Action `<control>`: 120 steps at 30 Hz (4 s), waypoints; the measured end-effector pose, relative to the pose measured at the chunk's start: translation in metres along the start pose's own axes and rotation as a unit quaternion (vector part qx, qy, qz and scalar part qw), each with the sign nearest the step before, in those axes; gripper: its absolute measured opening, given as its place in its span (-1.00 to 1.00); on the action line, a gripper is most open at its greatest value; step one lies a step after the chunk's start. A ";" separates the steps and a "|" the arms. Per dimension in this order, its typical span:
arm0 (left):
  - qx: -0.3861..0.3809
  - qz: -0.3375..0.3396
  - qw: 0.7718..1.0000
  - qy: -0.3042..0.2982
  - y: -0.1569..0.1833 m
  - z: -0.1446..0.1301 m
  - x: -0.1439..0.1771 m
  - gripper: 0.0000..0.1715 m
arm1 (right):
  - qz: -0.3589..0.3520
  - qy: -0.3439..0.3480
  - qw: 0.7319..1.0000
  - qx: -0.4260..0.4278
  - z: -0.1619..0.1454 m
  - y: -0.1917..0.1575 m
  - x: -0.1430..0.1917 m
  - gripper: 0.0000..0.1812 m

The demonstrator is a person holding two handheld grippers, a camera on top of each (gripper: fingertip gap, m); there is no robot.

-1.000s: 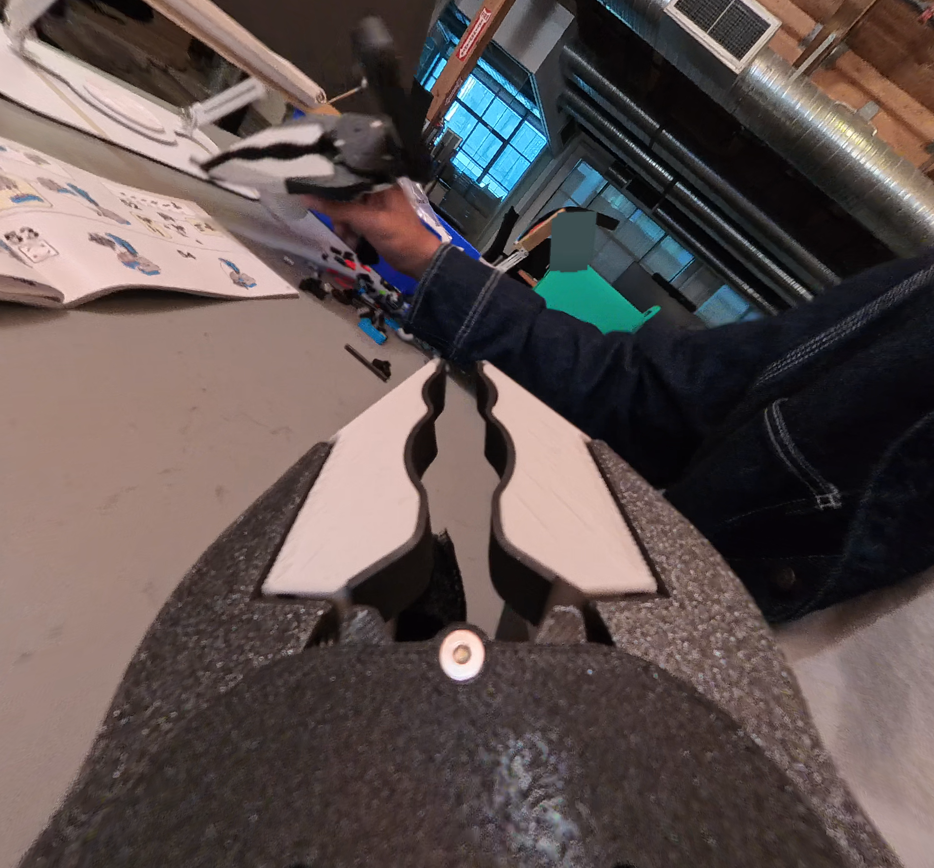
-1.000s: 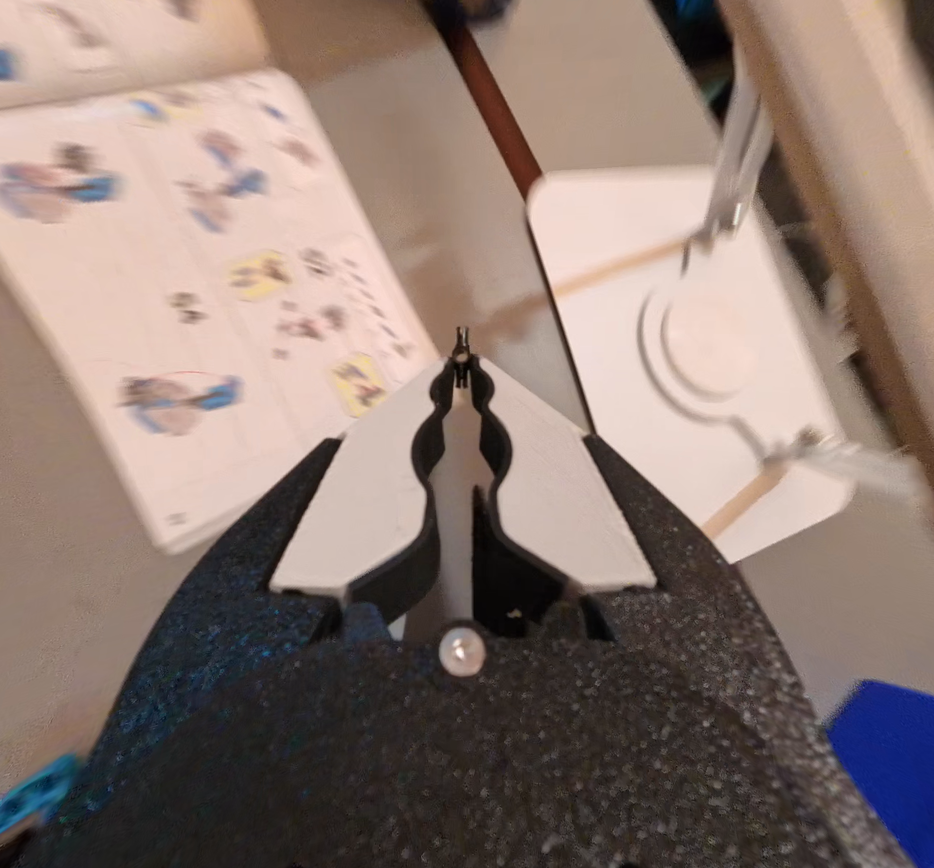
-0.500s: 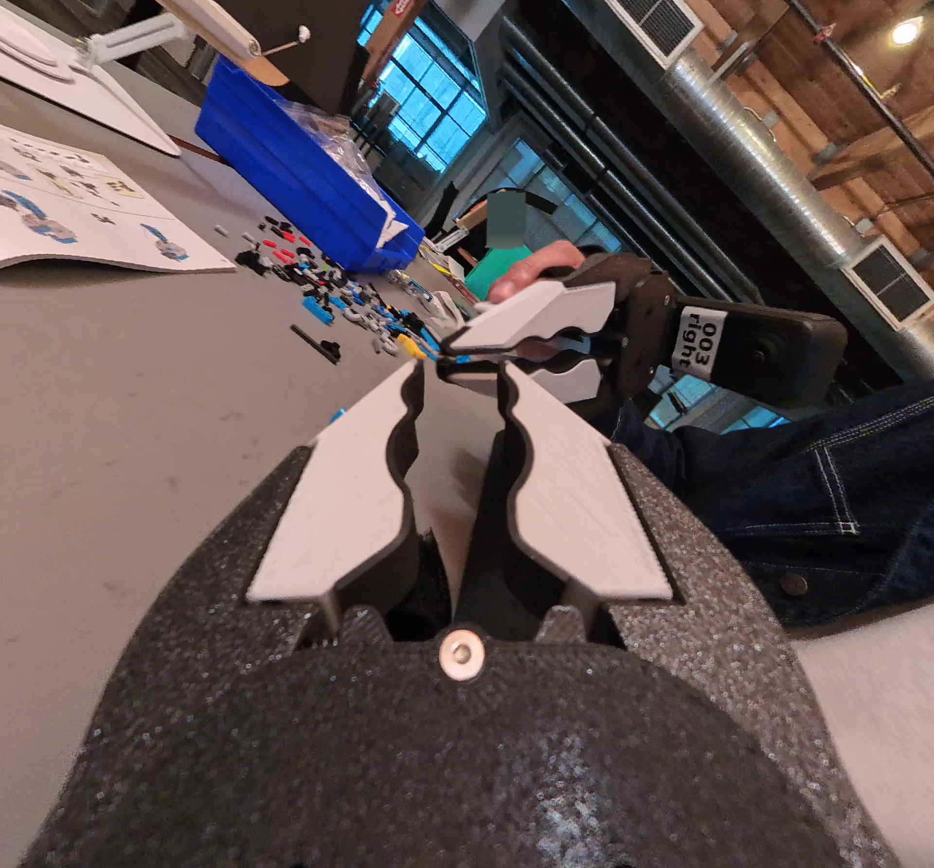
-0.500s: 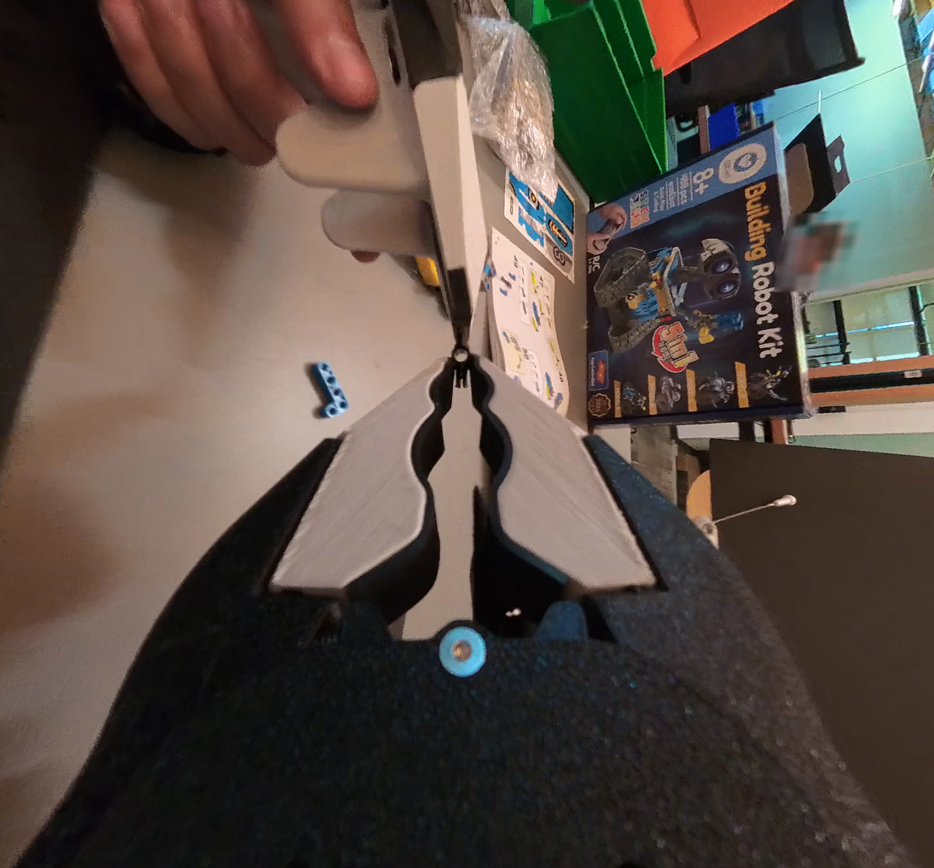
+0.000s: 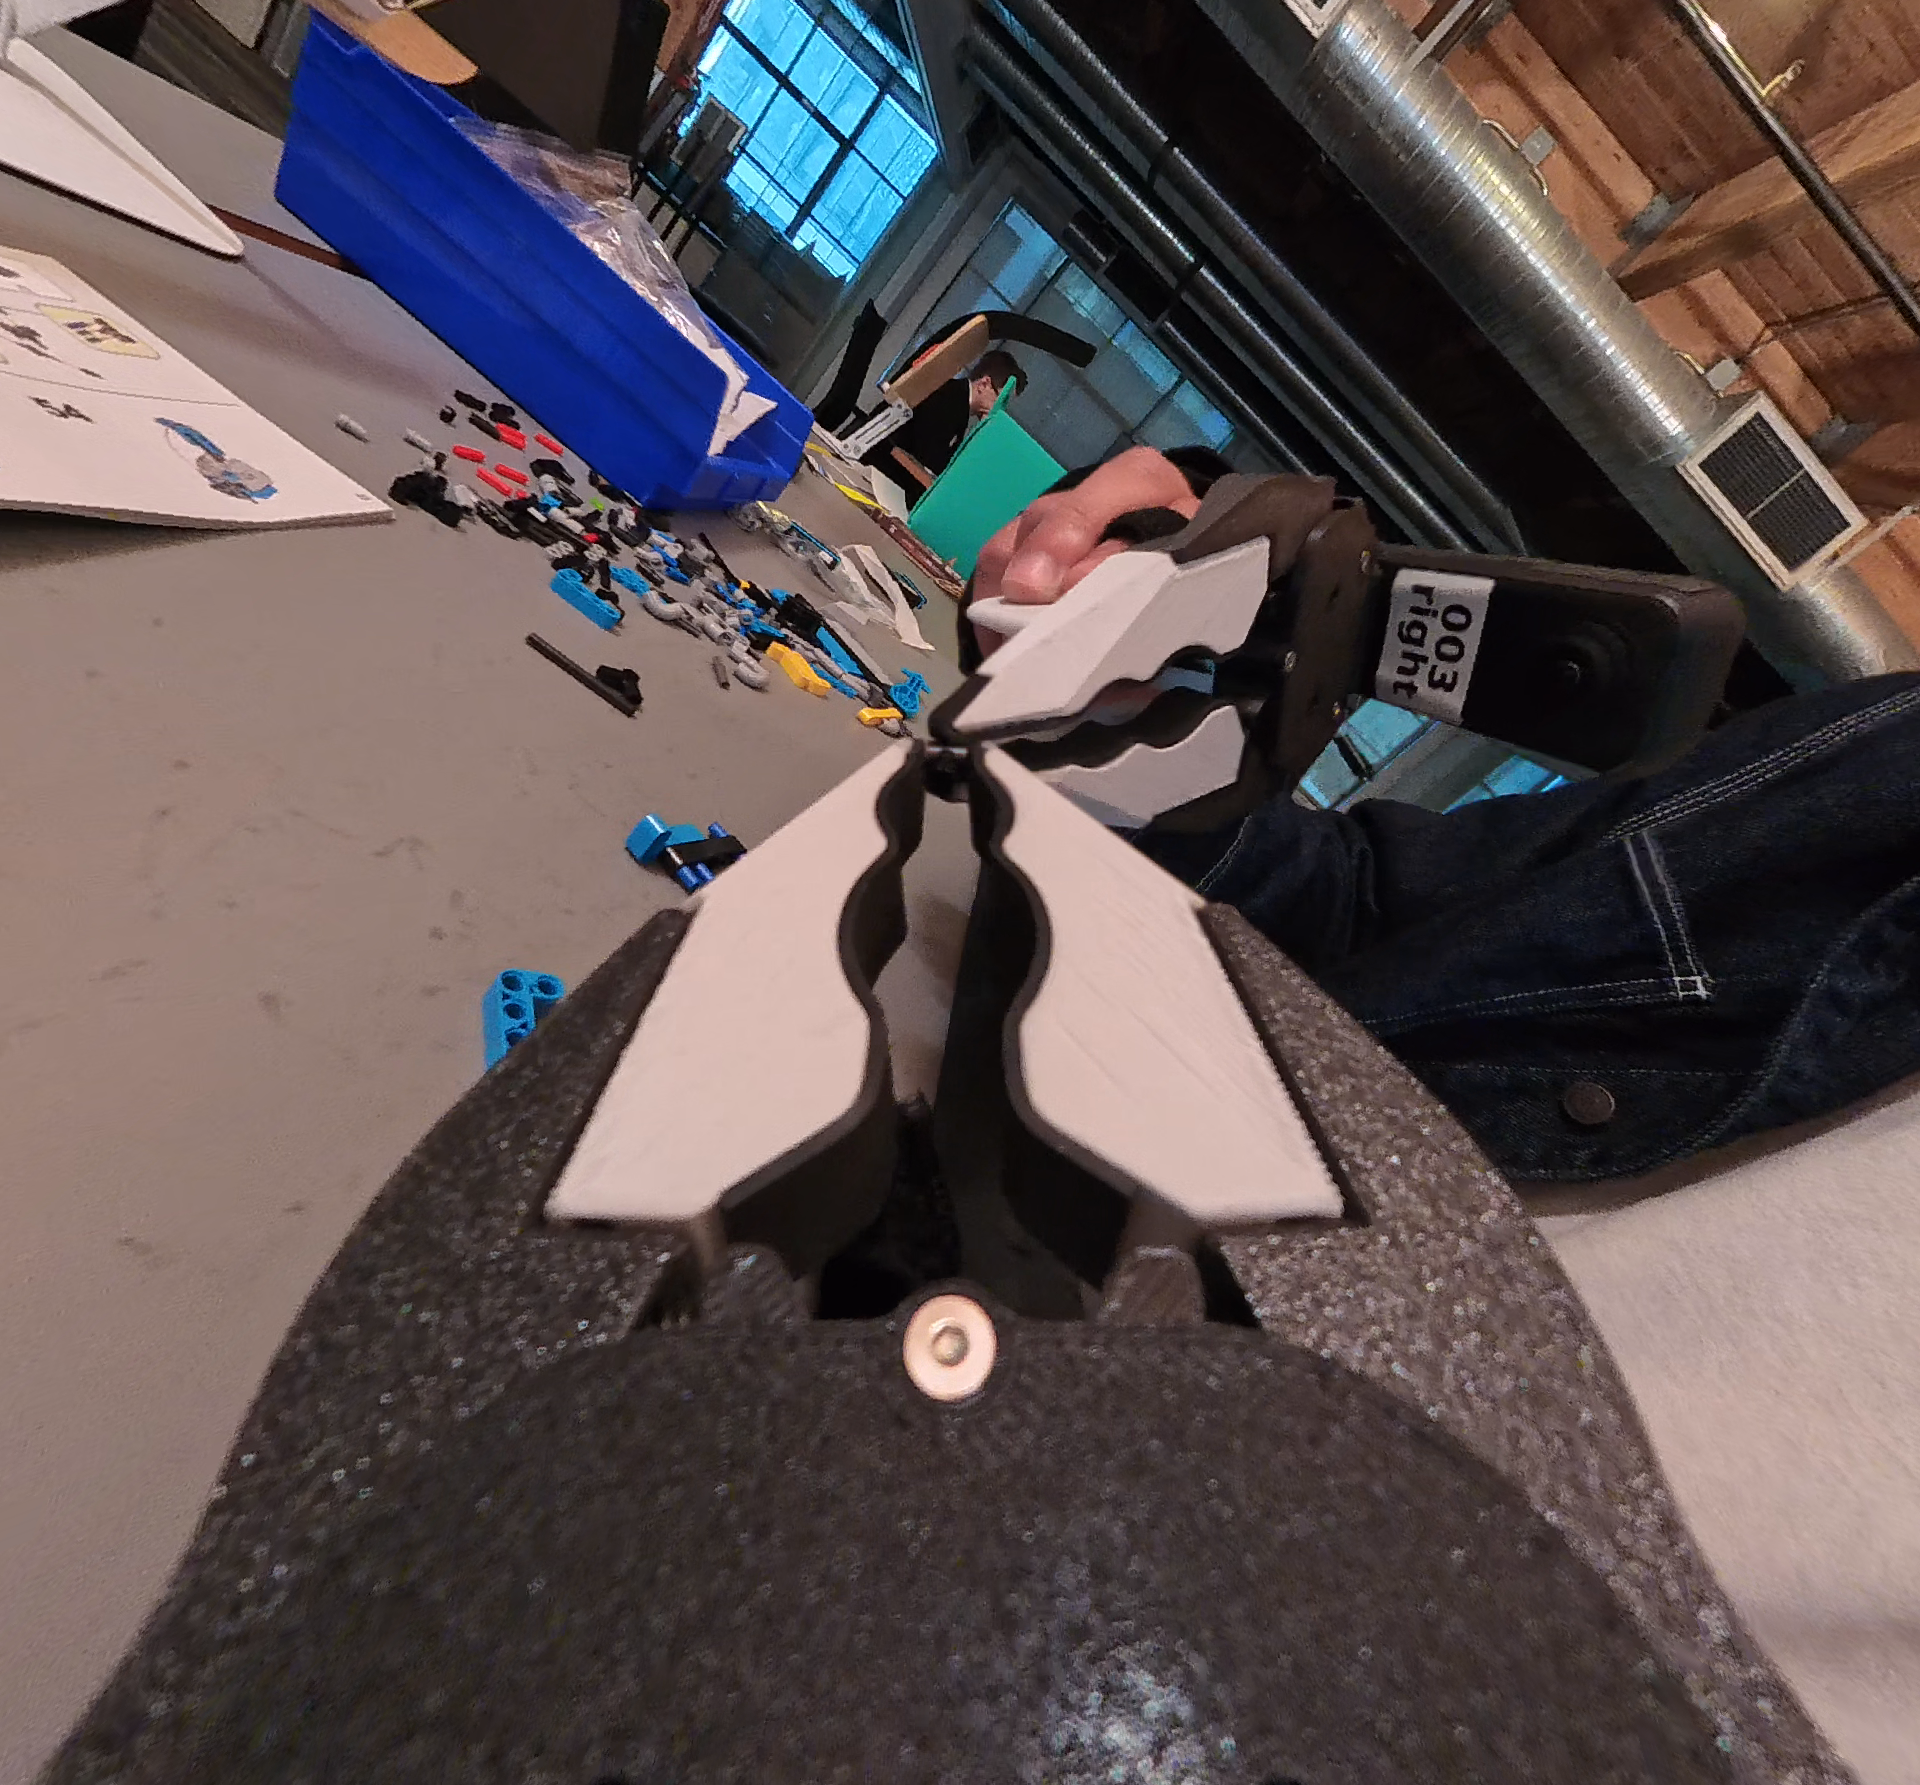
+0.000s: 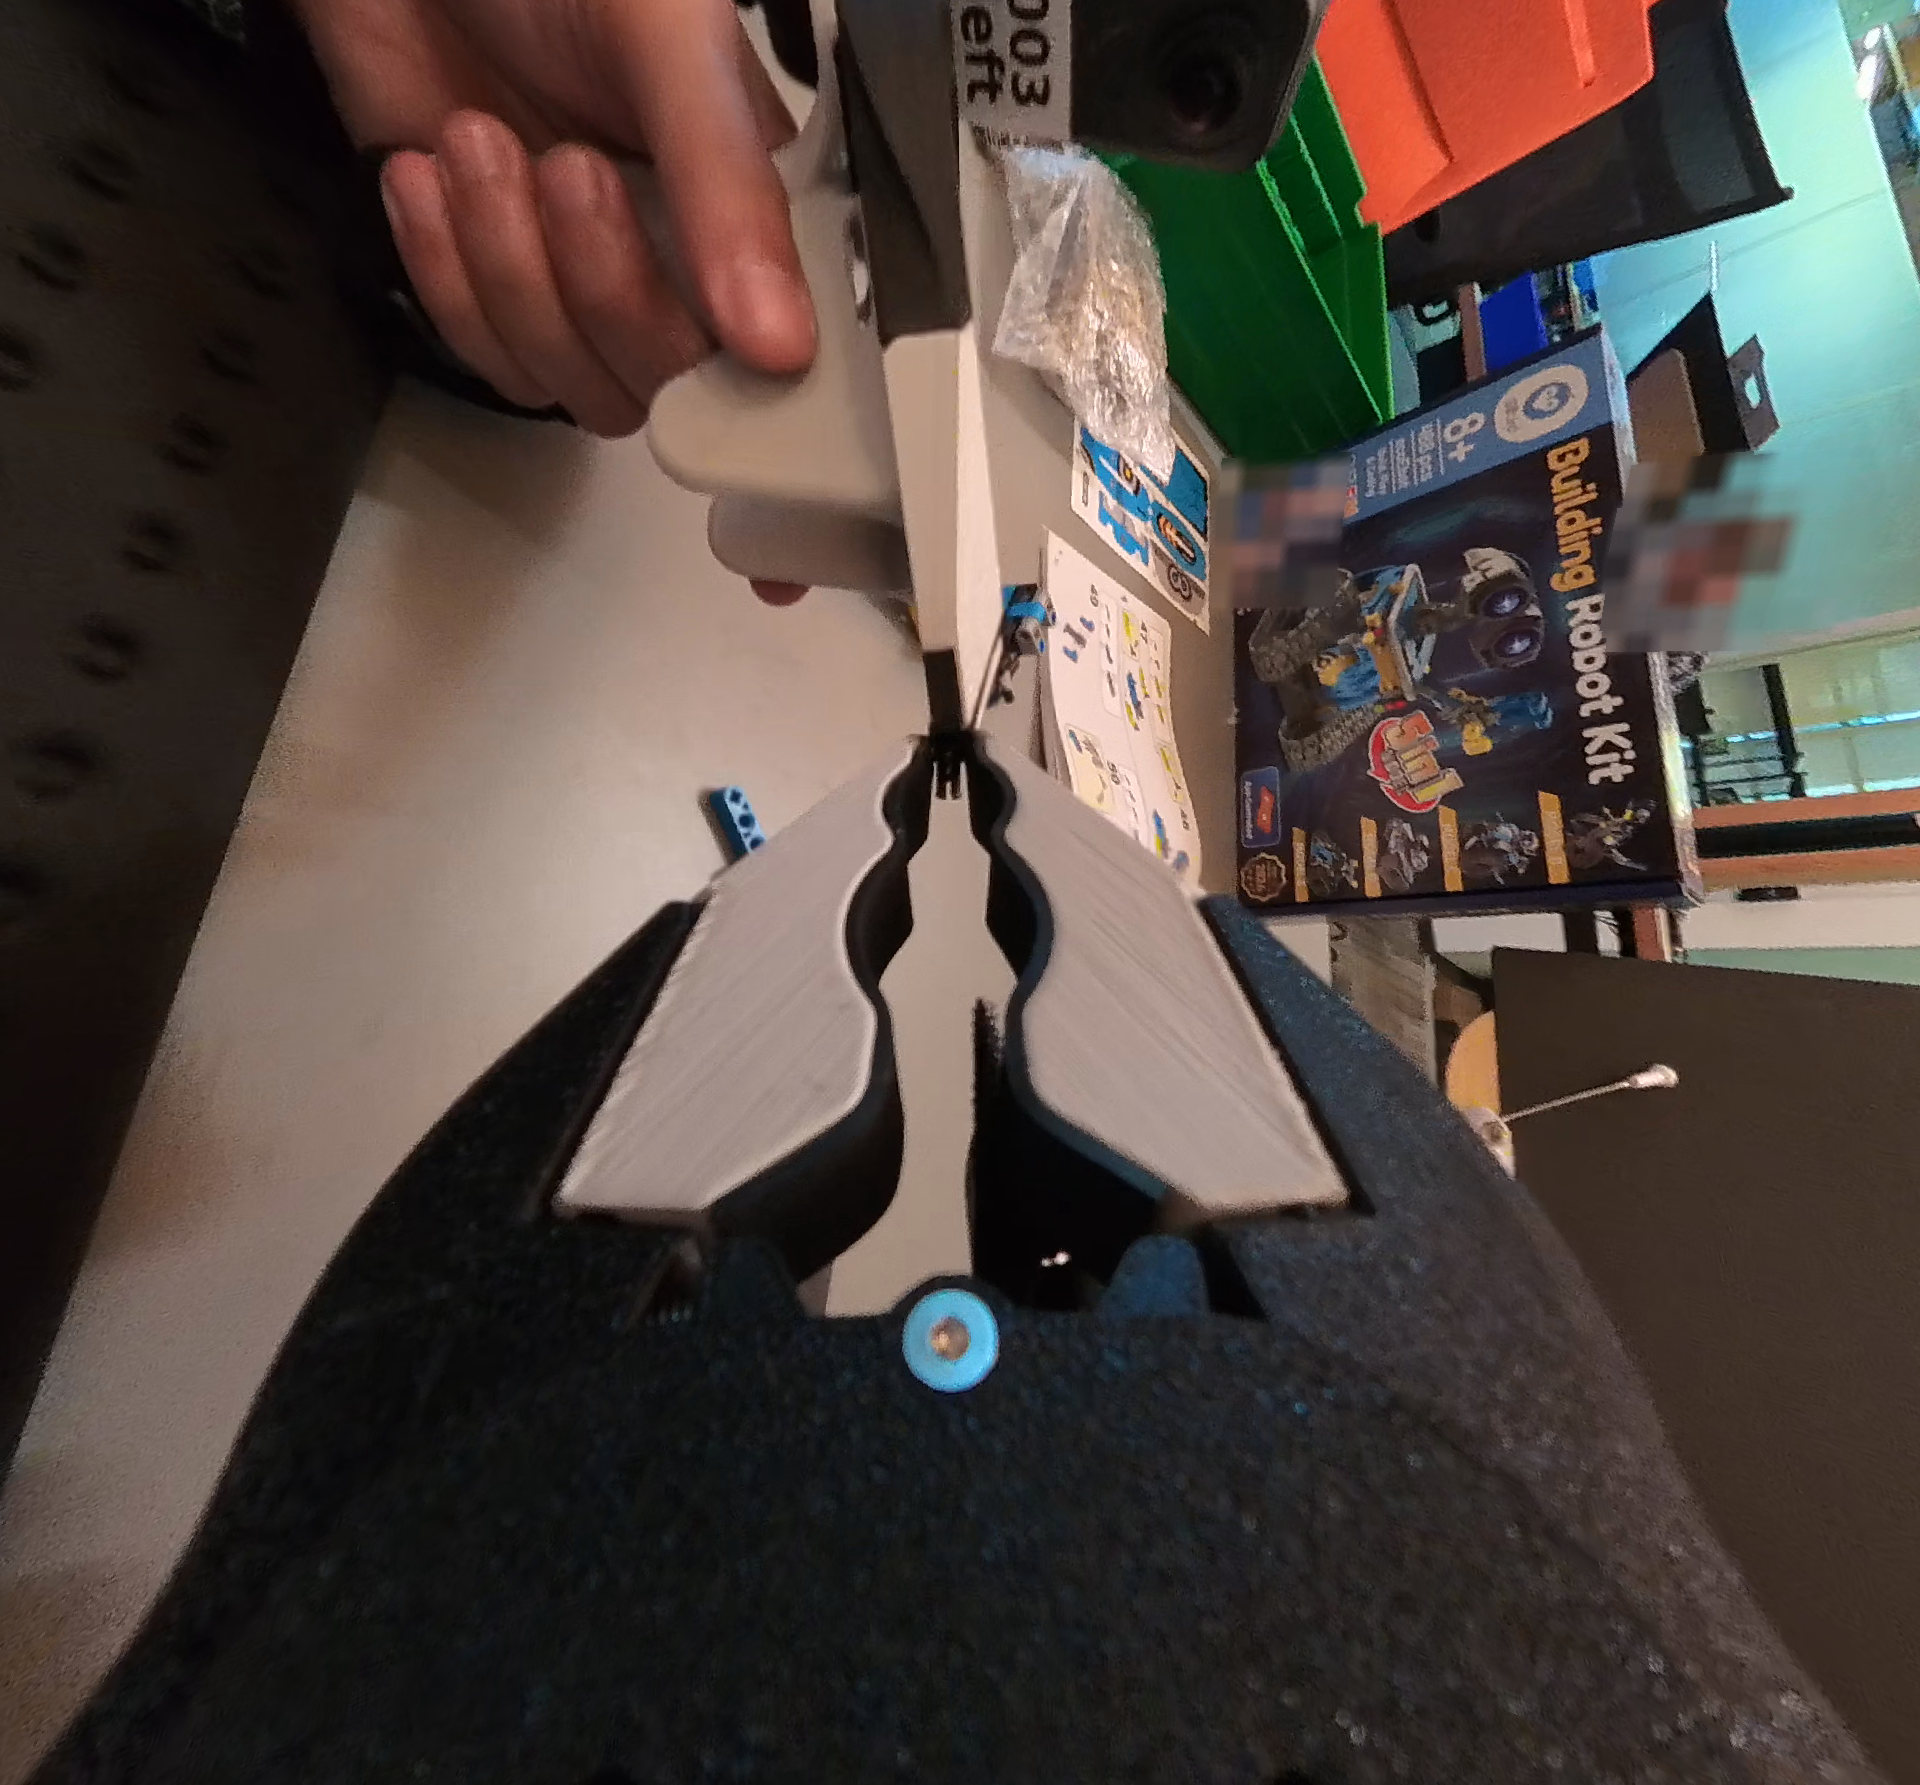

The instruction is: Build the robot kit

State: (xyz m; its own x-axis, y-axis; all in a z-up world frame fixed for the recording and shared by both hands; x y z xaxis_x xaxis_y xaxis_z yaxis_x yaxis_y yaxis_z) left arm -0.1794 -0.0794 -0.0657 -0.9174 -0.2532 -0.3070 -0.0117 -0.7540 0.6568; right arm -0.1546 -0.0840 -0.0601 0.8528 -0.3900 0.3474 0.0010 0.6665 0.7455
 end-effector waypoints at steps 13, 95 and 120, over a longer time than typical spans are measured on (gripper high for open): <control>-0.076 0.066 0.995 -0.017 -0.023 0.031 0.030 -0.92 | -0.036 0.091 0.981 -0.169 -0.014 0.017 -0.022 -0.75; -0.465 0.159 0.866 -0.092 -0.032 0.016 0.023 -0.92 | 0.096 -0.170 0.838 -0.510 -0.134 -0.056 0.034 -0.71; -0.453 0.160 0.870 -0.111 -0.037 0.008 0.023 -0.91 | 0.100 -0.148 0.872 -0.455 -0.140 -0.054 0.035 -0.62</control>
State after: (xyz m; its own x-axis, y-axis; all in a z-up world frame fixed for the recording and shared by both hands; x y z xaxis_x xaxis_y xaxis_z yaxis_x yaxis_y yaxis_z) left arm -0.2037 -0.0525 -0.0911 -0.8716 -0.4903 -0.0011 0.4841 -0.8603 -0.1599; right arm -0.0516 -0.0445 -0.1678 0.7109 -0.2657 0.6512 0.3972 0.9158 -0.0599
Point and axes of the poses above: each gripper's, where its closed fingertips meet, x back along the fingers, z out of its top, y = z × x across the jaws, the point moved 2 cm from there along x, back along the fingers, and after that the axes turned 15 degrees about y, right-handed, at the moved point
